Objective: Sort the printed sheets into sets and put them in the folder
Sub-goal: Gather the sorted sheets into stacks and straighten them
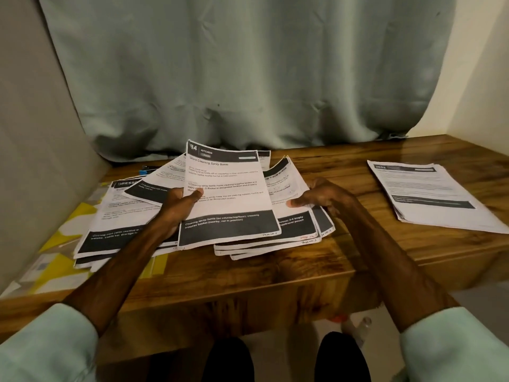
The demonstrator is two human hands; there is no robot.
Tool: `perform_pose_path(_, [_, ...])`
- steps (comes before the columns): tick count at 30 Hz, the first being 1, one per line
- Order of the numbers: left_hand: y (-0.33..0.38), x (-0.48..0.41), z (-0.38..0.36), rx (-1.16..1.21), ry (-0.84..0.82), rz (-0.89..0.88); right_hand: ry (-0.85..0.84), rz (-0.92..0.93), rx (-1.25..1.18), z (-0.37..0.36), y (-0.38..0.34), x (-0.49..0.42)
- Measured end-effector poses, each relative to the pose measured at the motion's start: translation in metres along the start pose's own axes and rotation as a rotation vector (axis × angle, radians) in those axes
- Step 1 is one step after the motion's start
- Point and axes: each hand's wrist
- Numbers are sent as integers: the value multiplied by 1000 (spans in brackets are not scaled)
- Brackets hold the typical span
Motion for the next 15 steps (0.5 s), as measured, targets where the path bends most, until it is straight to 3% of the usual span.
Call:
perform_pose_path(7, [3, 0, 1, 28, -12, 41, 144, 87, -110, 58, 1, 29])
perform_pose_path(15, [26, 3, 3, 264, -75, 37, 214, 203, -291, 99, 17, 43])
Point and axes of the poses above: each hand's wrist, its own x-axis away from the middle knuckle, its own z-axis out of the back of the hand, y = z × x, and after that the axes turned 15 degrees about -x, right-handed
